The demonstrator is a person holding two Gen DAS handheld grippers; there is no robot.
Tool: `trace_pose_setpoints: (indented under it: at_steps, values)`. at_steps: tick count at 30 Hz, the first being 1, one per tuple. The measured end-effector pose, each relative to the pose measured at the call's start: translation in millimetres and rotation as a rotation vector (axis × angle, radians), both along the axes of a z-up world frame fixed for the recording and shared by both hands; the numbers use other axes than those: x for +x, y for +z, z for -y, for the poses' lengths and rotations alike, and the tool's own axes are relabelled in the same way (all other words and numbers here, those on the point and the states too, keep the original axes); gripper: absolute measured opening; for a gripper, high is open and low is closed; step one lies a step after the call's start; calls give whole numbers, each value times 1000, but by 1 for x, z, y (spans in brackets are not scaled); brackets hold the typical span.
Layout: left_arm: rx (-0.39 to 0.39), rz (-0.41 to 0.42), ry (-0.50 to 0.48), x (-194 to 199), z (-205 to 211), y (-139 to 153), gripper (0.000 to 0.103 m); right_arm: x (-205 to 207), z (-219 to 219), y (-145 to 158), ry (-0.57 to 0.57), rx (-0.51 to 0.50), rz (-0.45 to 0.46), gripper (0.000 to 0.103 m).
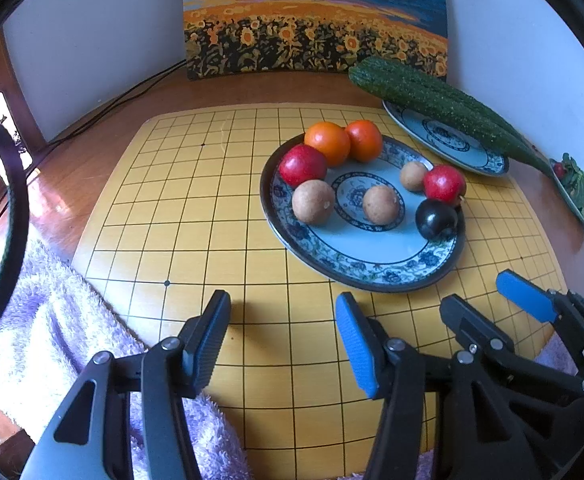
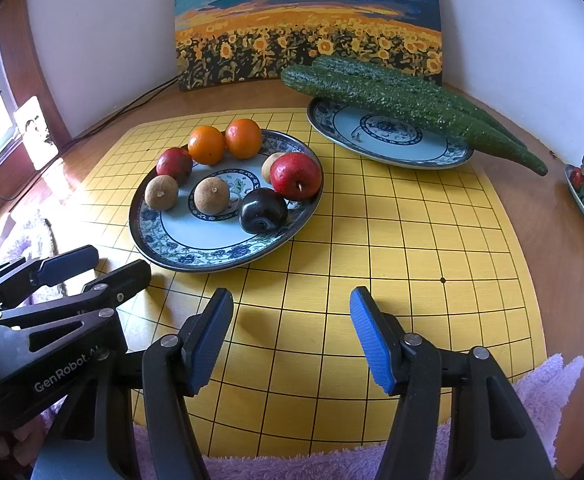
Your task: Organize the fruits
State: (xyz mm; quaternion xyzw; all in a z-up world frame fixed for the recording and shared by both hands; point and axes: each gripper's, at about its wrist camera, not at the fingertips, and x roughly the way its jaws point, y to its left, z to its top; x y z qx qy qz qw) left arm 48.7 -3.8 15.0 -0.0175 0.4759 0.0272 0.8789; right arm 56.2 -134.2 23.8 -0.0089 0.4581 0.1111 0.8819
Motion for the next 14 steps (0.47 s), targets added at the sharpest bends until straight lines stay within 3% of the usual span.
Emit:
trace_pose_setpoints:
  at_steps: [14]
  values:
    - [3, -1, 2, 0, 0, -1, 57, 0, 0, 0, 0, -2, 2, 63]
